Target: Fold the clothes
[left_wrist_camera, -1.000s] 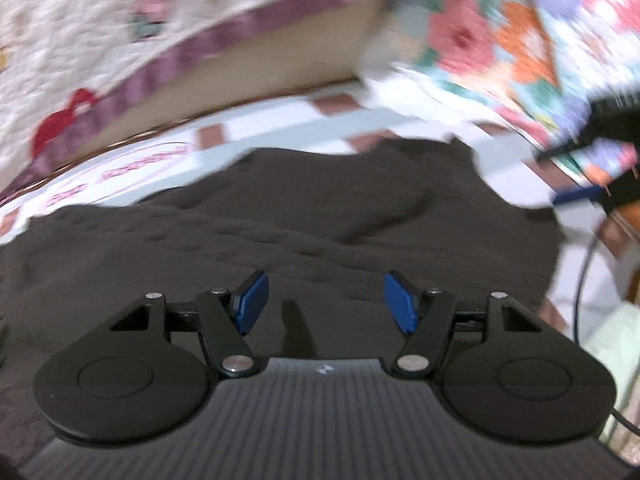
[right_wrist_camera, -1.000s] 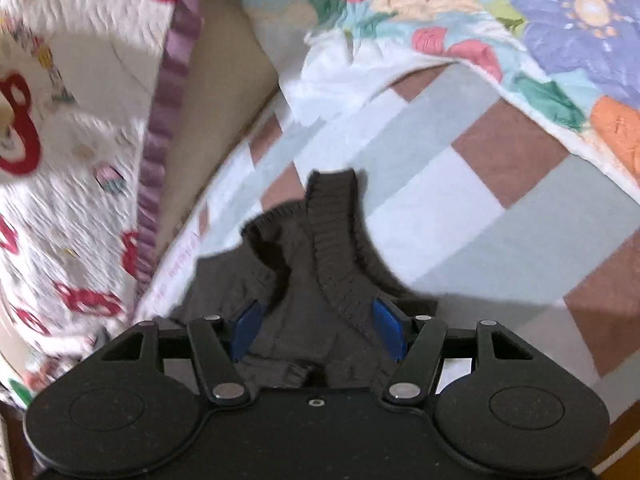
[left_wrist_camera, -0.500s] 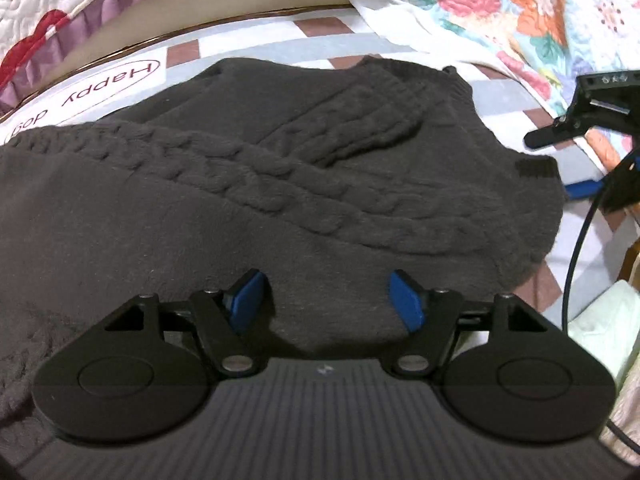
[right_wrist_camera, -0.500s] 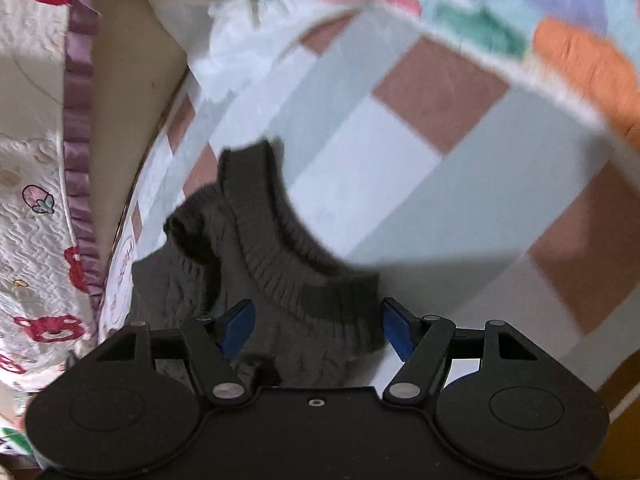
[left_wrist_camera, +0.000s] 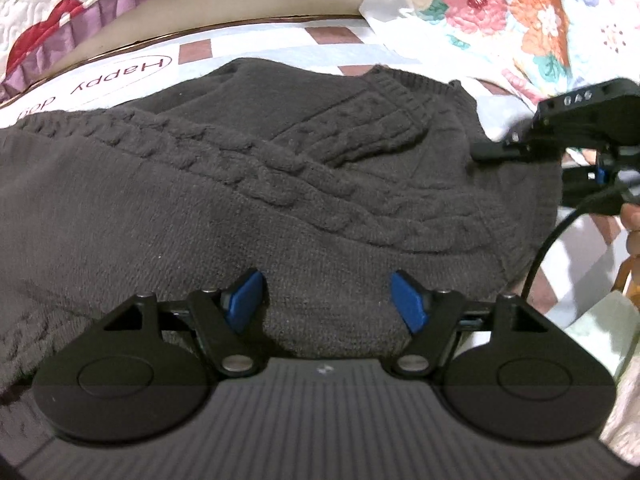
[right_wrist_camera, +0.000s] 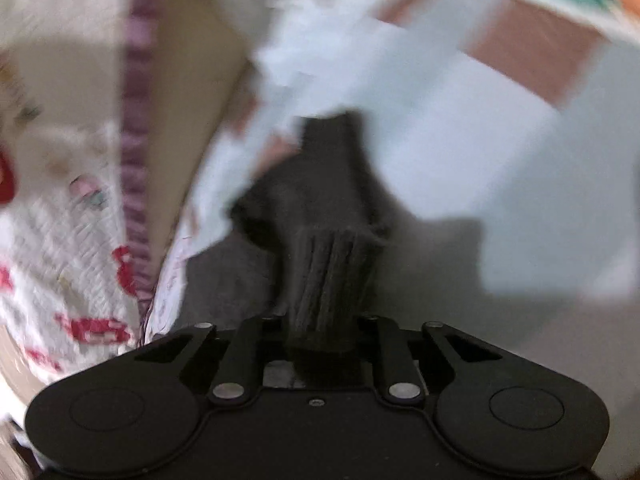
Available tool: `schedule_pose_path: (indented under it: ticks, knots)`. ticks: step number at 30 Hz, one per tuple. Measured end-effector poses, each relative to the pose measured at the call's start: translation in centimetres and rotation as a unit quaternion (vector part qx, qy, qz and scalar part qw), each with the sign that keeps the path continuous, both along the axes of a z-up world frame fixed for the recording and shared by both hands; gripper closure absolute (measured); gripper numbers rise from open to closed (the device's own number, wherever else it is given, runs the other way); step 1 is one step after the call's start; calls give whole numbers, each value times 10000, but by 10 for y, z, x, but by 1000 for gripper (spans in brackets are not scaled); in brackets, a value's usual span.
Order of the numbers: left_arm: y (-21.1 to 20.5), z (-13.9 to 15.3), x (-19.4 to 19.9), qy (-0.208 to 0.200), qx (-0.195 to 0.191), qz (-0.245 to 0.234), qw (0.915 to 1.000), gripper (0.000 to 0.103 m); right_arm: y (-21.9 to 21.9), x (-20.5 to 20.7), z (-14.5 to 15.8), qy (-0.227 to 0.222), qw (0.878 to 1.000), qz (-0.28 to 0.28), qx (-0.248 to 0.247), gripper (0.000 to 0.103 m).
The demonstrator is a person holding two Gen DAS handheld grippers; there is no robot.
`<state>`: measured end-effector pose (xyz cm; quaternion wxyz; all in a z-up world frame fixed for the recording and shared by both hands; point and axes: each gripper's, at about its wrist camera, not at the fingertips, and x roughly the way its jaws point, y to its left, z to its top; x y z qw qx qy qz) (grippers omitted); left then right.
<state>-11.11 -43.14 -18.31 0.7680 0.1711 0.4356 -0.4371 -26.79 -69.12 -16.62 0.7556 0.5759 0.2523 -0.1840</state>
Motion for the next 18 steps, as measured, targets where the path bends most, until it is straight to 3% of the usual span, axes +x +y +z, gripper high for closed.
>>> schedule_pose_path:
  ticks: [3,6,10,13,18]
  knots:
    - [7,0,4,256,-325,-49,9991,32,13,14,27,-636,9949,438,-650,86]
    - [16,2,9,366,-451,-130,9982,32,33,32,46,-1180,9820,1032,-1050,86]
    - [37,13,18,424,-696,44,9967,32,47,49,54,-1318,9739,1342,-1271,86]
    - [62,22,31,430,-1021,348,9932,32,47,56,62,-1501,9715,1385,-1203,86]
    - [92,26,59,554,-1082,841,9890,33,54,93,71,-1942,9648,1735,-378,86]
